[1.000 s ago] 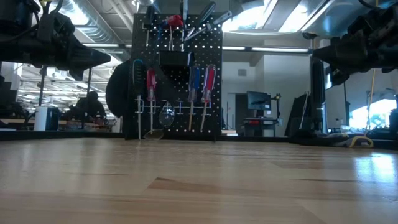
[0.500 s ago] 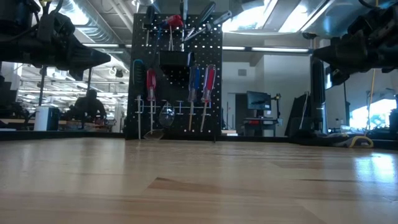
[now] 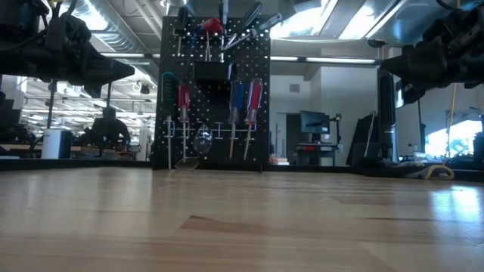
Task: Hang tools onto peg board
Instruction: Return to Home Position
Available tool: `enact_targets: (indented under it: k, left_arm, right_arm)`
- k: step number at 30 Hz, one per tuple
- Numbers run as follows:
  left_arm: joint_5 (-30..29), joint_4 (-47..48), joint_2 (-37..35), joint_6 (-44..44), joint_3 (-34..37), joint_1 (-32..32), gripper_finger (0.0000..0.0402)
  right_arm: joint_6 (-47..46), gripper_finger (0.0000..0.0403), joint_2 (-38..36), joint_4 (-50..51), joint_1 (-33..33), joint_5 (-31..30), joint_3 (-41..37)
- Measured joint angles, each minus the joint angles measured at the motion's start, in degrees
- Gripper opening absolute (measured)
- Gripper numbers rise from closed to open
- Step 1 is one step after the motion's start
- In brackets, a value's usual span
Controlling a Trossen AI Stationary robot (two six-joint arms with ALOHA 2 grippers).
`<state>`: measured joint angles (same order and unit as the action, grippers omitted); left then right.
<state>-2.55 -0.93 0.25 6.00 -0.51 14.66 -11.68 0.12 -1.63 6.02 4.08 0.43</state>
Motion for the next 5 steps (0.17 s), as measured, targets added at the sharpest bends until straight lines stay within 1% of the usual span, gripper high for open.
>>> enact_targets:
  k: [5]
  left_arm:
    - [0.0,0.0,0.0,0.0,0.0,0.0,0.0005]
  right_arm:
    - [0.0,0.0005,0.0,0.0,0.0,0.0,0.0]
